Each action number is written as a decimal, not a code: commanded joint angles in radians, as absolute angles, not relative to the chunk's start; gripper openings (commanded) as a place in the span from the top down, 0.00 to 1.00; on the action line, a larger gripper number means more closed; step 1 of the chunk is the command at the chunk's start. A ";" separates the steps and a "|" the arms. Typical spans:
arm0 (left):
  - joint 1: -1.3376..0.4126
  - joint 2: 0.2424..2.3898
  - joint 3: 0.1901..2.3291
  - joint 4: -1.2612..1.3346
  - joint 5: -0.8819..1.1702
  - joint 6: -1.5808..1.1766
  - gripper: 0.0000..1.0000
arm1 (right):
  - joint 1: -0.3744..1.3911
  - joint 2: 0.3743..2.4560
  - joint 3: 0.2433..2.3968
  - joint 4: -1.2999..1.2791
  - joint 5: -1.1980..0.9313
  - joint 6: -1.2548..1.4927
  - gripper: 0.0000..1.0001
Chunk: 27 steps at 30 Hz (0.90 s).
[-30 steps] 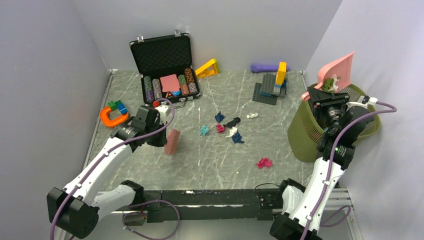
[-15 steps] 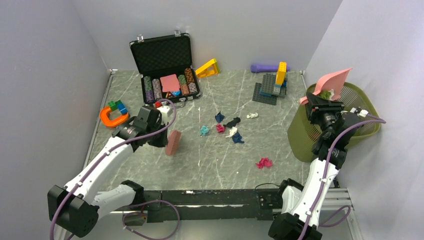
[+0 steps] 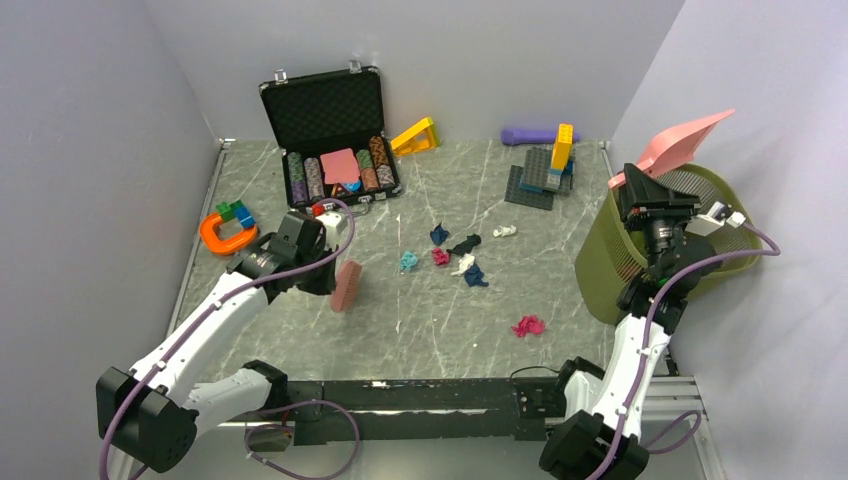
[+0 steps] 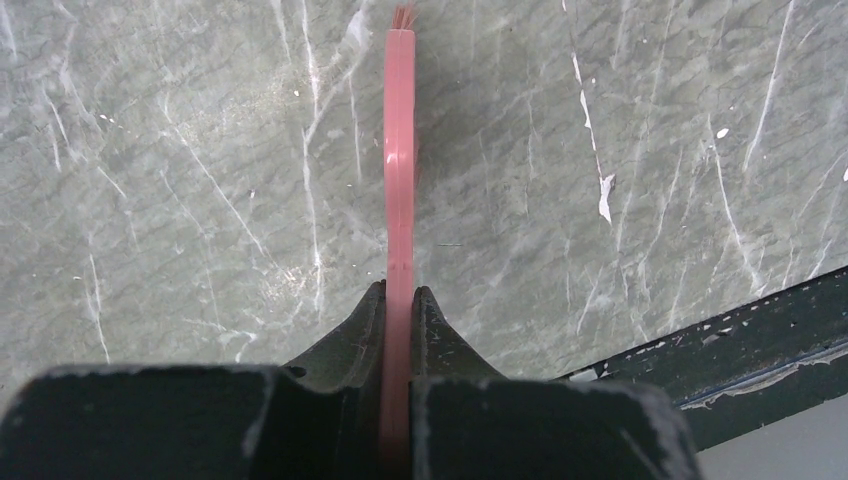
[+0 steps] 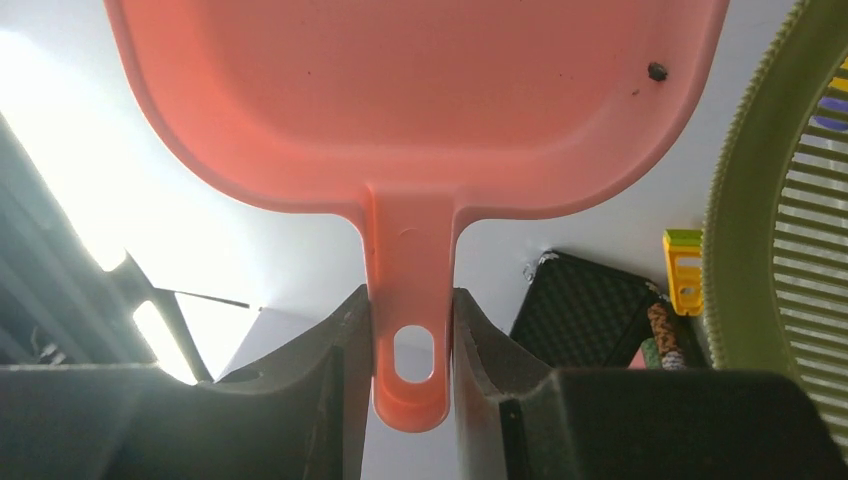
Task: Sweep away the paper scraps from the table
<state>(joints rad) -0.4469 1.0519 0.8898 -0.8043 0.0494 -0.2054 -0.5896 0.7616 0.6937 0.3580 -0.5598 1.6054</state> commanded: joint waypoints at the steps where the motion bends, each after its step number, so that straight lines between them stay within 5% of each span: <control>1: -0.454 1.046 0.888 -0.768 0.027 -0.216 1.00 | -0.594 0.770 0.650 0.694 -0.583 1.688 1.00; 5: -0.456 1.037 0.890 -0.768 0.023 -0.216 1.00 | -0.595 0.786 0.719 0.687 -0.624 1.619 1.00; 16: -0.457 0.918 0.882 -0.744 0.013 -0.206 1.00 | -0.514 0.824 0.984 0.182 -0.691 1.164 1.00; 27: -0.457 0.834 0.899 -0.746 -0.111 -0.301 1.00 | 0.079 1.111 1.273 -0.453 -0.217 0.657 1.00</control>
